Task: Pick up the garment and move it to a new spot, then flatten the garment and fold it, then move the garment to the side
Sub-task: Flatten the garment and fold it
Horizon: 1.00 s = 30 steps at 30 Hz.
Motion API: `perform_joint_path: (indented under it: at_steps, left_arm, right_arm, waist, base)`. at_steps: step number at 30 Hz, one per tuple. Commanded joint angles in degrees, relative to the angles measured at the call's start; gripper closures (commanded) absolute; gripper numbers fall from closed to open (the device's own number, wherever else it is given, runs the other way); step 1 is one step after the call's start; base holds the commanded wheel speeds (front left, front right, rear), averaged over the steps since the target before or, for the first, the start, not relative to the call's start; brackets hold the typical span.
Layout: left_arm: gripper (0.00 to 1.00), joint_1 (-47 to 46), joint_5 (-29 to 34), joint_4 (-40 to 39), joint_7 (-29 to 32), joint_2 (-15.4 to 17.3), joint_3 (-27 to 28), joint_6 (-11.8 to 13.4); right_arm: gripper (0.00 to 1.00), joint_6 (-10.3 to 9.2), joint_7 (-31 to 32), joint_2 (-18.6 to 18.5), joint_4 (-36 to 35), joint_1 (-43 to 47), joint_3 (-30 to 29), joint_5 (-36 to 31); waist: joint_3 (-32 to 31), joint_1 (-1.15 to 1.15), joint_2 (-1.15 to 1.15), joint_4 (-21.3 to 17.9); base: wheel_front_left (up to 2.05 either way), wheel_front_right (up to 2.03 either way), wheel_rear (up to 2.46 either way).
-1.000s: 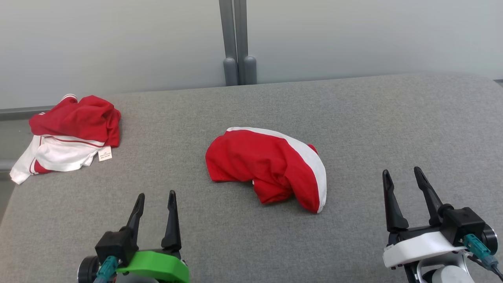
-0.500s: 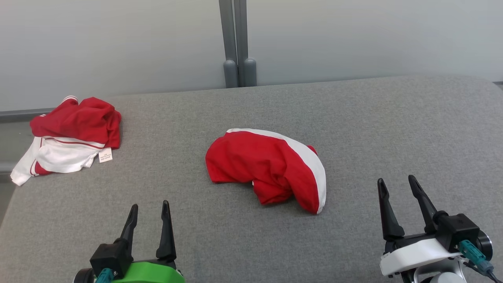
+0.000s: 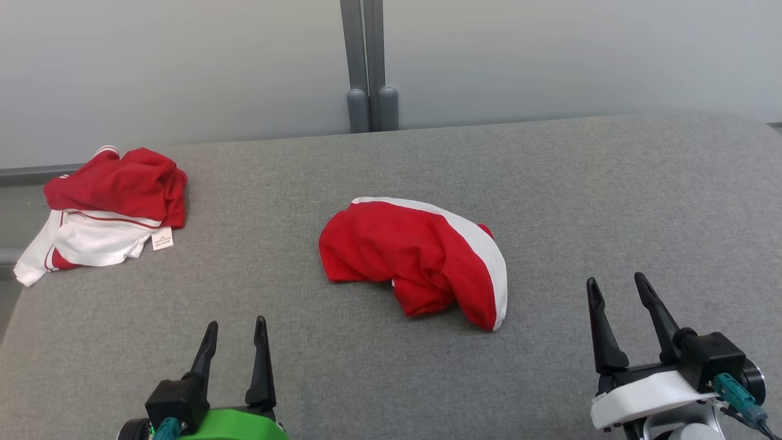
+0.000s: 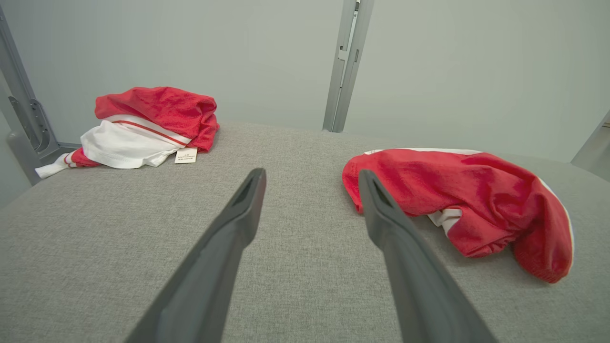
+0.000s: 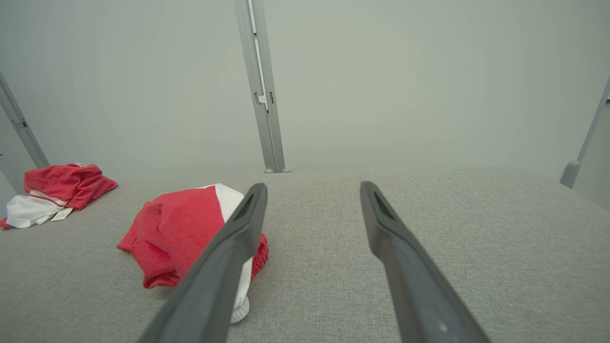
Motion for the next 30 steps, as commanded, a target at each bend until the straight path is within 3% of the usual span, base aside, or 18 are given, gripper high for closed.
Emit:
perform_joint_path:
  at_steps: [1,7,13,20,30]
  left_arm:
    - [0.00,-0.9,0.9,0.3,0.0,0.0,-0.1,-0.3]
    - [0.00,-5.7,2.2,3.2,0.1,0.4,-1.4,-1.8]
    - [0.00,-14.9,1.7,7.6,4.1,0.4,-3.2,-3.9]
    - [0.00,-27.2,0.1,15.0,12.9,0.1,-6.2,-6.0]
    - [0.00,-41.9,-1.7,27.8,26.2,0.6,-7.8,-6.6]
  right_arm:
    - [0.00,0.02,-0.2,-0.1,0.0,0.1,0.1,0.2]
    - [0.00,0.02,-0.2,-0.1,-0.1,-0.7,0.4,0.1]
    - [0.00,0.02,-0.2,-0.1,-0.4,-2.1,1.1,0.0]
    - [0.00,0.02,-0.2,-0.1,-0.6,-4.4,1.5,0.2]
    - [0.00,0.02,-0.2,-0.1,-1.1,-7.5,1.7,1.0]
  waist:
    - [0.2,0.00,0.00,-0.1]
    - [1.3,0.00,0.00,-0.6]
    - [3.7,0.00,0.00,-2.1]
    - [8.2,0.00,0.00,-5.2]
    - [14.6,0.00,0.00,-9.4]
  base:
    - [0.00,0.00,0.00]
    - [0.00,0.00,0.00]
    - [0.00,0.00,0.00]
    - [0.00,0.00,0.00]
    - [0.00,0.00,0.00]
